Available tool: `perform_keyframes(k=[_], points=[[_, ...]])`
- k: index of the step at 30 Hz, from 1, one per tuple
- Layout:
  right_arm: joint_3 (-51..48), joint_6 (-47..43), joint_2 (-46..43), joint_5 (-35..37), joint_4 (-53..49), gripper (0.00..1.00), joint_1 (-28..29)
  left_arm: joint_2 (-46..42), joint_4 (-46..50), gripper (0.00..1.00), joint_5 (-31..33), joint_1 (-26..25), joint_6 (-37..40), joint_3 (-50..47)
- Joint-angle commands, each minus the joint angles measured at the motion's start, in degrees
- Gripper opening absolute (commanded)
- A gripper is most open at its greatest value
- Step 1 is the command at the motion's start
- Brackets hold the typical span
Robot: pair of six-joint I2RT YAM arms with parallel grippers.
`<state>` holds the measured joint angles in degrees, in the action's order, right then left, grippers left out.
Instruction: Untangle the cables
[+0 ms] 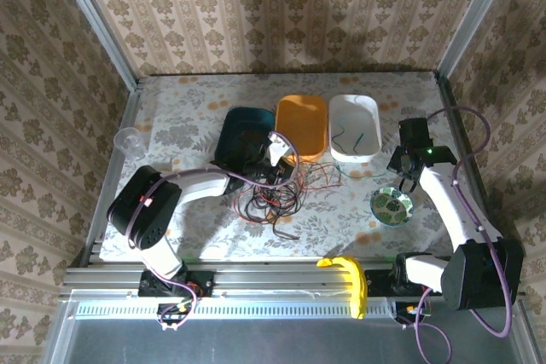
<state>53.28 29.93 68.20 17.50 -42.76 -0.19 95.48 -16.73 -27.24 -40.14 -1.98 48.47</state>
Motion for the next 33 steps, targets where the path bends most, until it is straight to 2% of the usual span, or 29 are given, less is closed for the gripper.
perform_keyframes(k=[1,7,11,18,24,29,33], points=[[1.68,-1.45,-1.88,8.58,-3.03,0.00,-0.60,-2.57,1.95,0.00,1.30,1.46,0.14,-1.61],[3.10,-2.33,-2.35,10.71,-3.20,0.00,-3.08,-3.69,2.78,0.00,2.07,1.82,0.35,-3.18],[3.76,-3.06,-3.13,9.62,-2.50,0.00,-4.90,-3.72,3.22,0.00,2.04,1.90,0.95,-3.56],[2.55,-2.88,-7.08,-5.57,6.43,0.00,-3.65,-2.63,3.78,0.00,0.92,0.45,1.65,-2.19],[9.08,-0.51,-6.90,-8.45,9.19,0.00,-2.93,-2.82,4.18,0.00,2.22,-1.32,2.59,-1.62],[13.43,-0.90,-0.19,-7.24,14.82,0.00,-0.22,-3.33,3.31,0.00,3.43,-2.18,2.31,-1.37],[22.01,-7.48,10.83,-0.75,12.40,0.00,4.76,-3.46,3.22,0.00,3.84,-2.64,2.04,-0.58]])
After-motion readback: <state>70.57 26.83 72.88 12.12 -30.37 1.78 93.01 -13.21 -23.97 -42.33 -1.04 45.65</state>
